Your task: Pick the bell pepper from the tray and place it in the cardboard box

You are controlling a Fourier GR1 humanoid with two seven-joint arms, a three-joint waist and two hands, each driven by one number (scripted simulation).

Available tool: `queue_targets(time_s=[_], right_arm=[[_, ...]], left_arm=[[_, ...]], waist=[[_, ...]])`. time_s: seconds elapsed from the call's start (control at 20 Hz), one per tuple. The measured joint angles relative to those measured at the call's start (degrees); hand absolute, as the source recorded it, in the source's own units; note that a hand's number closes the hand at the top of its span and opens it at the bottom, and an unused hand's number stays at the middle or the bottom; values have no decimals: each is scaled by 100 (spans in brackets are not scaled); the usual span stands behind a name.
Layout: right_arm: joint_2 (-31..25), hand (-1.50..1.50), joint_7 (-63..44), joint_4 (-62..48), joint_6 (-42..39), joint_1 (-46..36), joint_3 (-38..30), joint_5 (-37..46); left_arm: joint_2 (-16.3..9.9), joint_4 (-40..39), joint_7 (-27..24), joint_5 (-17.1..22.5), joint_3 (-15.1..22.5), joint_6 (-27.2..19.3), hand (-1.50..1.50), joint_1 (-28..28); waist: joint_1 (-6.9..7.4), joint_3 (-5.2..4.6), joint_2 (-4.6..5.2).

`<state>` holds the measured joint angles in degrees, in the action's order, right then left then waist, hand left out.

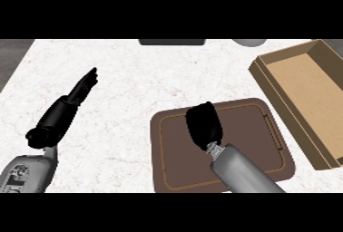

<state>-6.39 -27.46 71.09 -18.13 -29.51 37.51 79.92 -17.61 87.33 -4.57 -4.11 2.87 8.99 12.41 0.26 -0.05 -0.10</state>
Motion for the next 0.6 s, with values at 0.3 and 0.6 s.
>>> queue_targets(time_s=[0.3, 0.6], right_arm=[[120, 150, 417, -597, 899, -445, -1432, -894], [-125, 150, 1065, -1662, 1587, -1557, -2724, -1553]], left_arm=[[24, 47, 50, -13, -15, 26, 0, 116], [37, 71, 153, 16, -22, 106, 0, 228]], waist=[[85, 11, 72], [155, 13, 84]])
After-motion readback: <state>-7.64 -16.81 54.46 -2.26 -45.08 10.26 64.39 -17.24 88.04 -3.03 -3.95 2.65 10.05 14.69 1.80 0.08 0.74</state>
